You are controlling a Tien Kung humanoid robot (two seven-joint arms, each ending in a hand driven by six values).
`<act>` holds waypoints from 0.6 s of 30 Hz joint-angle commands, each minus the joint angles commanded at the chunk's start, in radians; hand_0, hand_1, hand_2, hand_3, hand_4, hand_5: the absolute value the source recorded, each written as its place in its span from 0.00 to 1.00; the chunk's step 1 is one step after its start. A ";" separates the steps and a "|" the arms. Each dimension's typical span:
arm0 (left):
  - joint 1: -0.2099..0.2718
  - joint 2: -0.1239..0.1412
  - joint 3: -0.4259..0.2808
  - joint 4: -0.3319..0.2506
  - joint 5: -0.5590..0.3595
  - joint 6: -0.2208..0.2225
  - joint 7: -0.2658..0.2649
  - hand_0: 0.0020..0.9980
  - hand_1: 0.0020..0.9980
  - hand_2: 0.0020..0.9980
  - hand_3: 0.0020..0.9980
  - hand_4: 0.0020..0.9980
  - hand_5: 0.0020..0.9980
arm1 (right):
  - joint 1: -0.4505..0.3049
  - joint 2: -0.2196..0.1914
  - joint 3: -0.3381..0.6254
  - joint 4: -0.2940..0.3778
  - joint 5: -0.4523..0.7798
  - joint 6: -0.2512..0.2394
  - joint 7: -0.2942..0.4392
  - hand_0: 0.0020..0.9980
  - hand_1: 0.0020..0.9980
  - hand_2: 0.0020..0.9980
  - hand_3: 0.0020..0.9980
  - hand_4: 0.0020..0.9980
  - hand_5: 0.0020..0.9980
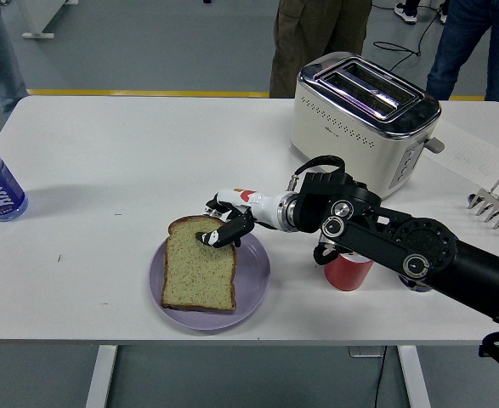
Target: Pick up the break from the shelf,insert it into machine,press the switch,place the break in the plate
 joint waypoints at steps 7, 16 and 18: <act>0.000 0.000 -0.001 0.000 0.001 0.000 0.000 0.64 0.49 0.46 0.55 0.34 0.83 | -0.001 -0.002 0.001 0.000 -0.005 0.009 0.007 0.61 0.61 0.64 0.62 0.62 0.20; 0.000 0.000 -0.001 0.000 0.000 0.000 0.000 0.64 0.49 0.46 0.55 0.35 0.83 | -0.001 -0.007 0.006 0.006 -0.023 0.017 0.024 0.65 0.64 0.66 0.65 0.63 0.21; 0.000 0.000 -0.001 0.000 0.000 0.000 0.000 0.64 0.49 0.46 0.55 0.35 0.83 | -0.001 -0.008 0.006 0.006 -0.025 0.018 0.025 0.65 0.64 0.66 0.65 0.63 0.21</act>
